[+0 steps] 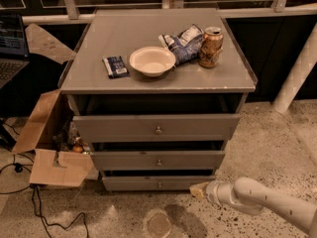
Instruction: Open bottom drawer
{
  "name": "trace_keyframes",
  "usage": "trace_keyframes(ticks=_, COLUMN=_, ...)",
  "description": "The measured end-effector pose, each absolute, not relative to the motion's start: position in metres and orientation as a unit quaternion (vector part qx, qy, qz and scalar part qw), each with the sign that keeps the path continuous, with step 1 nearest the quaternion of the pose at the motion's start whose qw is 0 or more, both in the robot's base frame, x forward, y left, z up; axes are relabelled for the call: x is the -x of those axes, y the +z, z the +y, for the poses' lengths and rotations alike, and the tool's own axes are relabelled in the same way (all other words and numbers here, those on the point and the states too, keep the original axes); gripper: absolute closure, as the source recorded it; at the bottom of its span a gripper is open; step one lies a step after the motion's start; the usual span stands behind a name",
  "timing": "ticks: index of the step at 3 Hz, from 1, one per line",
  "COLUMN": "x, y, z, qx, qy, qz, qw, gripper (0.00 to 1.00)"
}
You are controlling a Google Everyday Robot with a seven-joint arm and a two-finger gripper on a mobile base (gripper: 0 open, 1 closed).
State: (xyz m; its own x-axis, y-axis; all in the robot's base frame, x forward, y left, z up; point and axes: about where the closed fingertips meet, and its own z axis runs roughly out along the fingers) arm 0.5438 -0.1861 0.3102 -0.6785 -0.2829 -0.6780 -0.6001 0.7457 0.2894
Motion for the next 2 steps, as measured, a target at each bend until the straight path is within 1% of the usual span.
trace_keyframes(ticks=1, x=-0.547, y=0.300, z=-0.184, qx=0.231, qy=0.241, qz=0.885, qw=0.324, gripper=1.00)
trace_keyframes(ticks=2, x=-0.562, y=0.280, z=-0.188, qx=0.190, qy=0.214, qz=0.893, qw=0.347, gripper=1.00)
